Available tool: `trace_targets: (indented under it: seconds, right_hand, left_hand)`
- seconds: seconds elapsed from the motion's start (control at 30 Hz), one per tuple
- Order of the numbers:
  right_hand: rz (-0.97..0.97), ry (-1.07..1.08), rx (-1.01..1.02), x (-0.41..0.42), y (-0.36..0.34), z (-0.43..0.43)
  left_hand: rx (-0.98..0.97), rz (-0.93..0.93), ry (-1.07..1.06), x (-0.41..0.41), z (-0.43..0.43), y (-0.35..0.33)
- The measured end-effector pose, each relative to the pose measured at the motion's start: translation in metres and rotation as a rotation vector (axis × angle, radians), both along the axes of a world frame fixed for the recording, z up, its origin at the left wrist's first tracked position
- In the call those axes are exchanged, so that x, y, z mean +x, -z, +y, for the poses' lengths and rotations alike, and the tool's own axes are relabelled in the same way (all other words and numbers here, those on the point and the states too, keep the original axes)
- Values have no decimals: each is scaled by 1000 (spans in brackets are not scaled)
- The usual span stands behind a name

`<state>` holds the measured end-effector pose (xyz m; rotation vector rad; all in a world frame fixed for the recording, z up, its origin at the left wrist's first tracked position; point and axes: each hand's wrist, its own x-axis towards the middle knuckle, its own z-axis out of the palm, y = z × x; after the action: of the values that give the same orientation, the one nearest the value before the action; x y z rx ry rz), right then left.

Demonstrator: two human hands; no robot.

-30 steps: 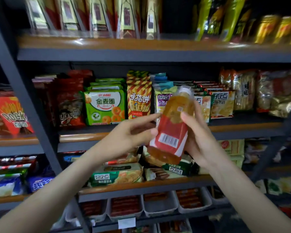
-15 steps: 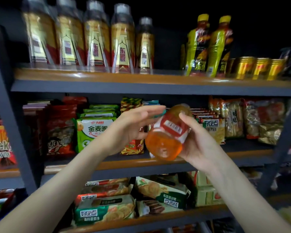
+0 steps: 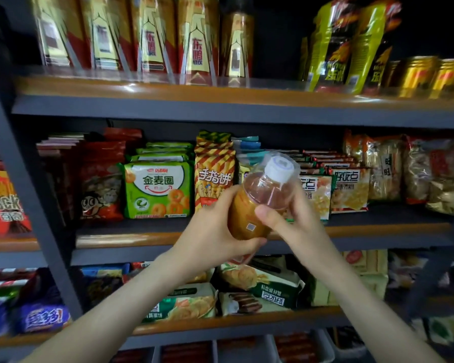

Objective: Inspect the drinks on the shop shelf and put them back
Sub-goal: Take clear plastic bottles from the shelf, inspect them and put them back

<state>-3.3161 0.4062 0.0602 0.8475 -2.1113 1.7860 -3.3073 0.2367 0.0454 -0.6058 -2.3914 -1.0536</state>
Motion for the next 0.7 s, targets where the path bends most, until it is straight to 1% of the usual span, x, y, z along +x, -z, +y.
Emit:
trace_targets:
  seconds: [0.03,0.1,0.23,0.33,0.4,0.5,0.57,0.63,0.7]
  right_hand:
    - [35,29,12,-1,-3,3]
    - [52,7,32,-4,-8,8]
    - [96,-14,108,-6,-8,10]
    - [85,-64,118,-3,-11,15]
    - [79,-122,86,0,-17,19]
    - [135,-118,135,3,-35,23]
    - [148,-89,134,1,-48,27]
    - [192,-41,121,0,-60,33]
    - [254,-21,210,4,-70,35]
  left_hand:
    - [-12,28,-38,0,-3,1]
    - [-42,71,-91,-1,-7,4]
    - [-64,102,-104,-2,-9,11]
    - [-61,65,-38,-1,-10,13]
    - [-96,38,30,-1,-11,10]
    - [-136,7,108,-1,-9,-1]
    - [-58,-24,130,-1,-6,-15]
    - [67,-69,150,-1,-3,-35]
    - [174,-120,211,-6,-1,-61]
